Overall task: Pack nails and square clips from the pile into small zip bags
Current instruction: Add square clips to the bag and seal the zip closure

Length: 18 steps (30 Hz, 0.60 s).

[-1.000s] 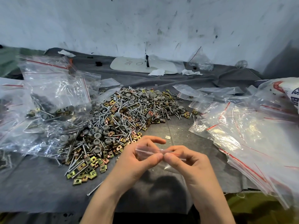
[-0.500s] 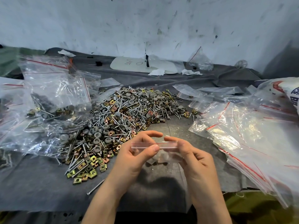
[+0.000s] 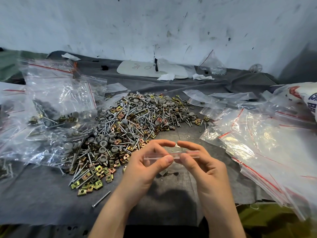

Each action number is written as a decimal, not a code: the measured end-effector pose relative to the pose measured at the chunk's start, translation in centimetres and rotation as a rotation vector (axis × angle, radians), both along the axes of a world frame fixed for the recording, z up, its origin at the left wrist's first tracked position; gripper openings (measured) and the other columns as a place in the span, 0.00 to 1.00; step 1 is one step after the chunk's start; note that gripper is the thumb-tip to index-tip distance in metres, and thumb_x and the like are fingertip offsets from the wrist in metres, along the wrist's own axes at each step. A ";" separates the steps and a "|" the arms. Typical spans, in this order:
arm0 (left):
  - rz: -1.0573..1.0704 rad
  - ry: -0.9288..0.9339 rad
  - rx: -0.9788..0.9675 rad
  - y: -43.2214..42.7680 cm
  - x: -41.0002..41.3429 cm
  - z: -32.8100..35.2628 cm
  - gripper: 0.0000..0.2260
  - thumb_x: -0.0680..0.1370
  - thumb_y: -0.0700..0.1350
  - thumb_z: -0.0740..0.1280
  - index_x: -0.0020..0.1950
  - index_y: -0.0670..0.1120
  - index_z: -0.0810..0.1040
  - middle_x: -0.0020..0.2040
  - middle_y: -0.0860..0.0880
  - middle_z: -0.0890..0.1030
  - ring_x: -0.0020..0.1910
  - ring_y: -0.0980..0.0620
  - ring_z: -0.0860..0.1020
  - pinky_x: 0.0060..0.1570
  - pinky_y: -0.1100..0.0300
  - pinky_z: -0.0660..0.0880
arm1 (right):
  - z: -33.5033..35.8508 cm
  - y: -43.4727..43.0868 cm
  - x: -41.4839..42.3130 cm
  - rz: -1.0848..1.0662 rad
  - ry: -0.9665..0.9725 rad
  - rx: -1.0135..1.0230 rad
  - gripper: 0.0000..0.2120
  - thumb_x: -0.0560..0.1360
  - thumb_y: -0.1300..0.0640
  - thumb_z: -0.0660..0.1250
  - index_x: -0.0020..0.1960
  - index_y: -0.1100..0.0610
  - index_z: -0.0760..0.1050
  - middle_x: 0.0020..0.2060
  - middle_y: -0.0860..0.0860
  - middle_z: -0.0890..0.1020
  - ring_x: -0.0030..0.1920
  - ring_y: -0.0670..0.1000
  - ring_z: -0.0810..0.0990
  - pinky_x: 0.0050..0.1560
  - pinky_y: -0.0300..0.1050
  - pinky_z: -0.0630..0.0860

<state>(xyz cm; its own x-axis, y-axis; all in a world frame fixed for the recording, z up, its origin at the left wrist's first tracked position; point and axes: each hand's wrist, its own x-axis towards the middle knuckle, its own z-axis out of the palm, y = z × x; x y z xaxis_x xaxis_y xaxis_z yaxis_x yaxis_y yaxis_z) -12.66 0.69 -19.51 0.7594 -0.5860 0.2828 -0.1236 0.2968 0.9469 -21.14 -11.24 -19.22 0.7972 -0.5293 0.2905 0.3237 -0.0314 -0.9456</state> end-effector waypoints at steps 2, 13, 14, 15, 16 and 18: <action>-0.005 0.008 -0.009 -0.1 -0.1 0.1 0.04 0.71 0.40 0.69 0.36 0.46 0.78 0.56 0.48 0.82 0.53 0.39 0.80 0.52 0.49 0.76 | 0.0 -0.1 -0.1 0.017 0.015 0.022 0.07 0.68 0.57 0.70 0.40 0.59 0.85 0.51 0.51 0.83 0.55 0.49 0.82 0.48 0.40 0.78; 0.018 0.033 0.012 0.7 0.9 0.0 0.08 0.71 0.40 0.70 0.41 0.34 0.82 0.56 0.49 0.83 0.55 0.49 0.81 0.55 0.57 0.77 | -0.5 -0.1 -0.3 -0.094 0.024 0.004 0.06 0.66 0.53 0.72 0.40 0.53 0.85 0.50 0.48 0.83 0.48 0.45 0.83 0.44 0.33 0.76; 0.026 0.032 0.010 0.9 1.1 -0.1 0.09 0.70 0.40 0.69 0.41 0.35 0.83 0.56 0.49 0.83 0.55 0.50 0.81 0.54 0.58 0.78 | -0.5 0.0 -0.3 -0.099 0.026 0.003 0.06 0.66 0.53 0.72 0.40 0.53 0.85 0.49 0.48 0.83 0.48 0.44 0.83 0.43 0.34 0.76; 0.028 0.036 0.006 1.0 1.2 -0.2 0.08 0.70 0.41 0.69 0.40 0.36 0.83 0.55 0.49 0.83 0.55 0.51 0.81 0.53 0.60 0.78 | -0.5 0.0 -0.3 -0.102 0.029 0.007 0.06 0.66 0.53 0.72 0.40 0.53 0.85 0.49 0.48 0.83 0.48 0.44 0.83 0.43 0.34 0.76; 0.026 0.042 0.002 1.2 1.3 -0.2 0.07 0.70 0.41 0.68 0.39 0.38 0.84 0.54 0.49 0.84 0.54 0.51 0.81 0.51 0.62 0.77 | -0.5 0.0 -0.2 -0.105 0.033 0.015 0.06 0.65 0.53 0.72 0.39 0.54 0.85 0.49 0.48 0.84 0.48 0.44 0.83 0.43 0.34 0.77; 0.025 0.055 -0.016 1.2 1.4 -0.3 0.08 0.70 0.41 0.68 0.38 0.39 0.85 0.53 0.48 0.84 0.52 0.51 0.82 0.48 0.65 0.76 | -0.7 0.0 -0.2 -0.112 0.032 0.040 0.07 0.65 0.55 0.71 0.38 0.57 0.85 0.48 0.49 0.84 0.48 0.45 0.83 0.44 0.34 0.77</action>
<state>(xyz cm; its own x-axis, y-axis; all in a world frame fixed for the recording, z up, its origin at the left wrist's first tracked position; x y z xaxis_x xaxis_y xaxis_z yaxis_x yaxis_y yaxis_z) -11.31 1.92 -19.85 0.7883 -0.5623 0.2497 -0.0796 0.3093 0.9476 -21.36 -11.26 -19.89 0.7410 -0.6262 0.2424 0.2898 -0.0274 -0.9567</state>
